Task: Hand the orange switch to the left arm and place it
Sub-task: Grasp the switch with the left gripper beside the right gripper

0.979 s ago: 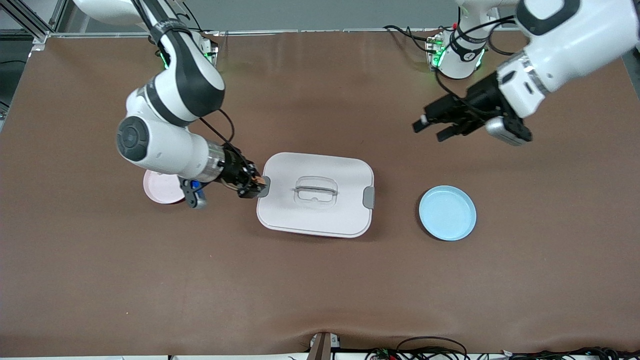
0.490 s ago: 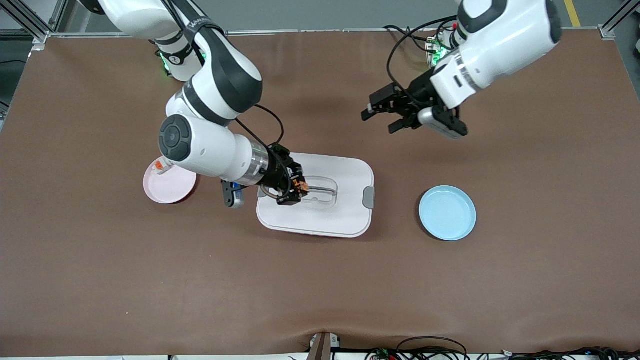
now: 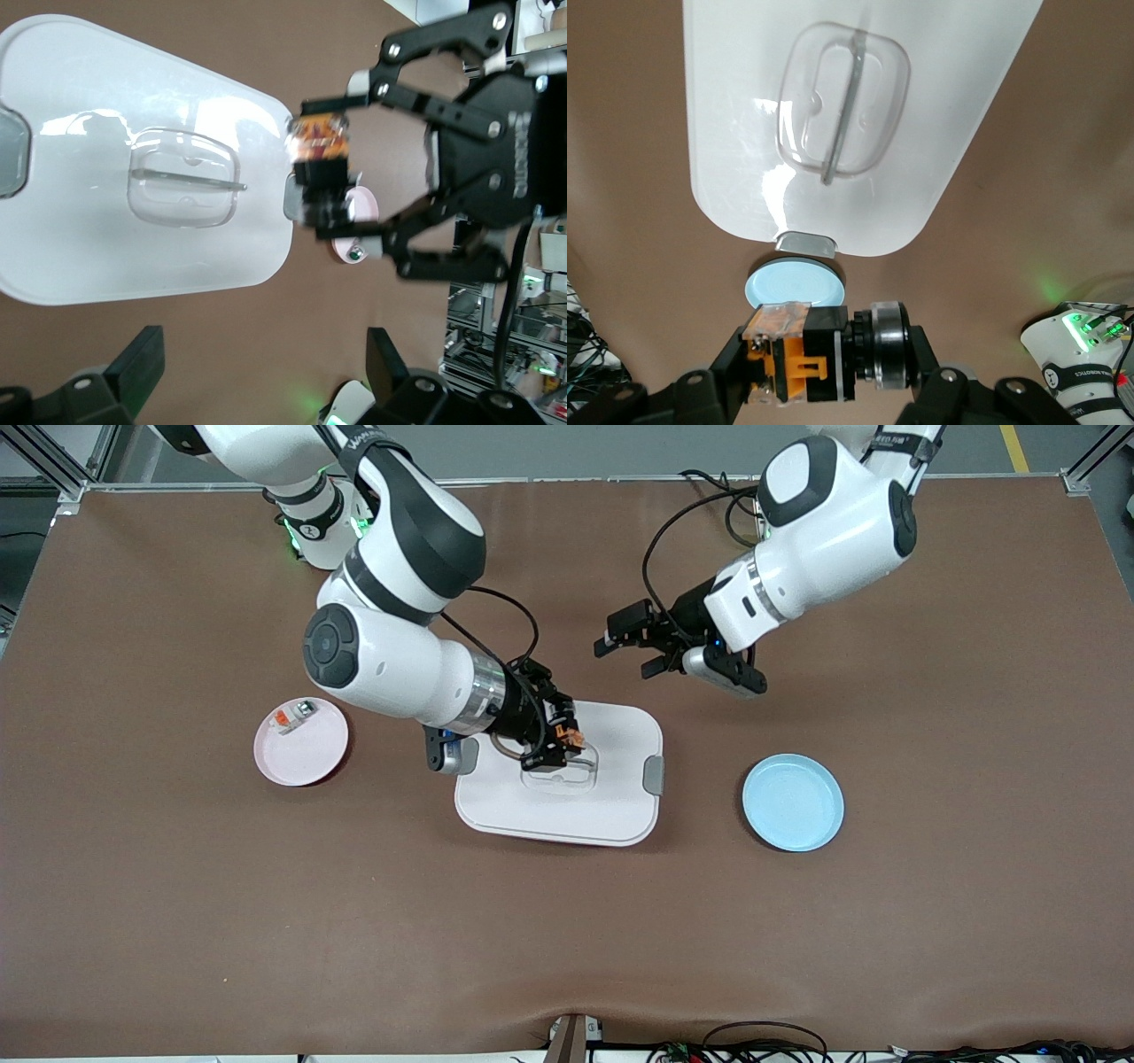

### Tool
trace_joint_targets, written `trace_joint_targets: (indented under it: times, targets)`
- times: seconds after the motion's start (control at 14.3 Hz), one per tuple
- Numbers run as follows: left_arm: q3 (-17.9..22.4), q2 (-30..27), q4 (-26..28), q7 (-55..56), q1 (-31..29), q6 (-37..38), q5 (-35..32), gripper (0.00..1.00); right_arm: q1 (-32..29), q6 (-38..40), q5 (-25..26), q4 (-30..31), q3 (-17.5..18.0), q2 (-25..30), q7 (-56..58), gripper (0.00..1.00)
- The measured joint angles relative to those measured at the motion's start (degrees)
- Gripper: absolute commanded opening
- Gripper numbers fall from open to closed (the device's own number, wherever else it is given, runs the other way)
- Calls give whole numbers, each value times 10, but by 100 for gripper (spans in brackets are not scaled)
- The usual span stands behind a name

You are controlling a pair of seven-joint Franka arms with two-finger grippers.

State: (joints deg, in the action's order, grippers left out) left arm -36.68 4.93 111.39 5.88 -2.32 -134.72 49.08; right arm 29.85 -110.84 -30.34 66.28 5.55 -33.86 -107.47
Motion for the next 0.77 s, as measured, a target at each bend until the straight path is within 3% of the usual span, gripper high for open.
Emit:
trace_joint_targets:
  times: [0.42, 0.77]
  targets:
    - [1, 63, -62, -1, -8, -1, 0, 100, 19, -2, 0, 0, 0, 0, -22, 0]
    - [0, 74, -71, -2, -7, -1, 0, 100, 19, -5, 0, -10, 0, -1, -47, 0]
